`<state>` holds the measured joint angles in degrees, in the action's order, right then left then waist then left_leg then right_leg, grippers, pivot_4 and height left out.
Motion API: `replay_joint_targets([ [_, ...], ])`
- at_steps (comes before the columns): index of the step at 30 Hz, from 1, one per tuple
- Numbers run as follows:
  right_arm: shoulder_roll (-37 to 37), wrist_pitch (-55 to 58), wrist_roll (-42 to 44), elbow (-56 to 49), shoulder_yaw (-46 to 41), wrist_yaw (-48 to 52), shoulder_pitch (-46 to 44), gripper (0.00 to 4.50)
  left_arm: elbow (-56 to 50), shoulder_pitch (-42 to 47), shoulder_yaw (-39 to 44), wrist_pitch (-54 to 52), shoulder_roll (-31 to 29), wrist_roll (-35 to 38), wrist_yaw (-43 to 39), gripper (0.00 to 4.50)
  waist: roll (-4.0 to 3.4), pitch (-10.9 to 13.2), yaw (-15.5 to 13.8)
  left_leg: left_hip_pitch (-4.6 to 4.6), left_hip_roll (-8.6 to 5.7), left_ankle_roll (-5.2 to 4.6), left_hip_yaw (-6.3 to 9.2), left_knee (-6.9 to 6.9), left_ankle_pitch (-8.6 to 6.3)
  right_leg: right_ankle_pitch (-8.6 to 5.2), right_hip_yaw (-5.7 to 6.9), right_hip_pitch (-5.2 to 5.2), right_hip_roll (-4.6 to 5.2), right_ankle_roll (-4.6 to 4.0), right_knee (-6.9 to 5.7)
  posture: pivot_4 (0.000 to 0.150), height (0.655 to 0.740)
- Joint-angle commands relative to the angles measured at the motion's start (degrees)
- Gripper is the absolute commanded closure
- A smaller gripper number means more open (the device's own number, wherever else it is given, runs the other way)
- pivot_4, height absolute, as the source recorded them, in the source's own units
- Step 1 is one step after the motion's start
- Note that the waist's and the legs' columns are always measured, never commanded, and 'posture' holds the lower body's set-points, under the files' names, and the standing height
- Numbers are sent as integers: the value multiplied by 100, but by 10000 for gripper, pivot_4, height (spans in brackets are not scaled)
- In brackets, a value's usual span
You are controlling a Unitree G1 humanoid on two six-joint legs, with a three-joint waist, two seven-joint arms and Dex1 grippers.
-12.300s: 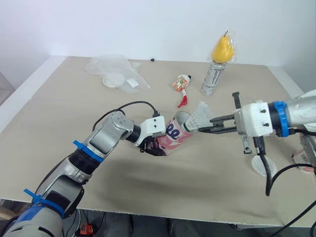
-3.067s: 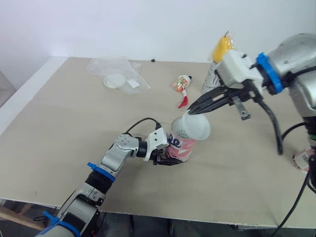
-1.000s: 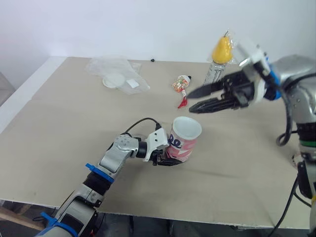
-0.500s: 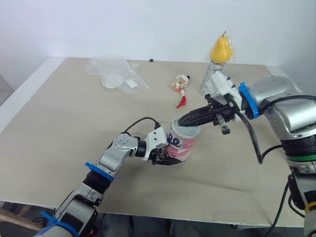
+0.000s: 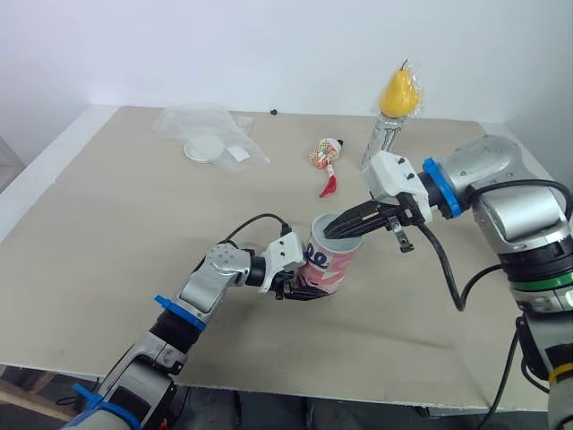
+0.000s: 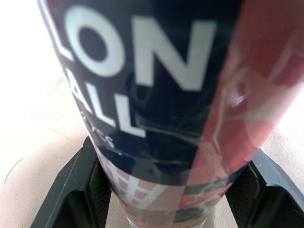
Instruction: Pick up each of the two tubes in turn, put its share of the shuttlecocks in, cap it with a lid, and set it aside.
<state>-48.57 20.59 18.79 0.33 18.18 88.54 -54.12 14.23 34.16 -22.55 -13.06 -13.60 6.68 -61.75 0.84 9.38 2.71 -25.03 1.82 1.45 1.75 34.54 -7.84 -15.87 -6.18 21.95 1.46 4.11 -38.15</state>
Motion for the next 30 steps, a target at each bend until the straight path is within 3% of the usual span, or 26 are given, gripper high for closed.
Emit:
replay_joint_targets([
  [1, 16, -187, -598, 182, 559, 235, 223, 43950, 146, -141, -127, -175, -122, -146, -48, 16849, 9, -11, 0, 3, 0, 0, 0, 0, 0, -1, 0, -2, 0, -1, 0, 1500, 7400],
  [10, 177, -520, -860, 419, 605, 332, 237, 43950, 210, -72, -121, -145, -106, -140, -33, 16849, 59, -58, 6, 84, 22, 40, -10, -7, -29, -23, 8, -53, -2, -37, 4, 1500, 7400],
  [25, 332, -312, -774, 79, 370, 48, 937, 43950, 305, -28, -106, -85, -116, -145, -38, 16849, 81, -109, 6, 93, 35, 47, -9, -8, -36, -30, 20, -57, -6, -51, 4, 1500, 7400],
  [30, 429, -149, -656, 88, 219, 0, 794, 43950, 371, 19, -95, -58, -124, -147, -52, 16849, 83, -119, 6, 100, 42, 57, -12, -10, -44, -34, 21, -57, -9, -58, 4, 1500, 7400],
])
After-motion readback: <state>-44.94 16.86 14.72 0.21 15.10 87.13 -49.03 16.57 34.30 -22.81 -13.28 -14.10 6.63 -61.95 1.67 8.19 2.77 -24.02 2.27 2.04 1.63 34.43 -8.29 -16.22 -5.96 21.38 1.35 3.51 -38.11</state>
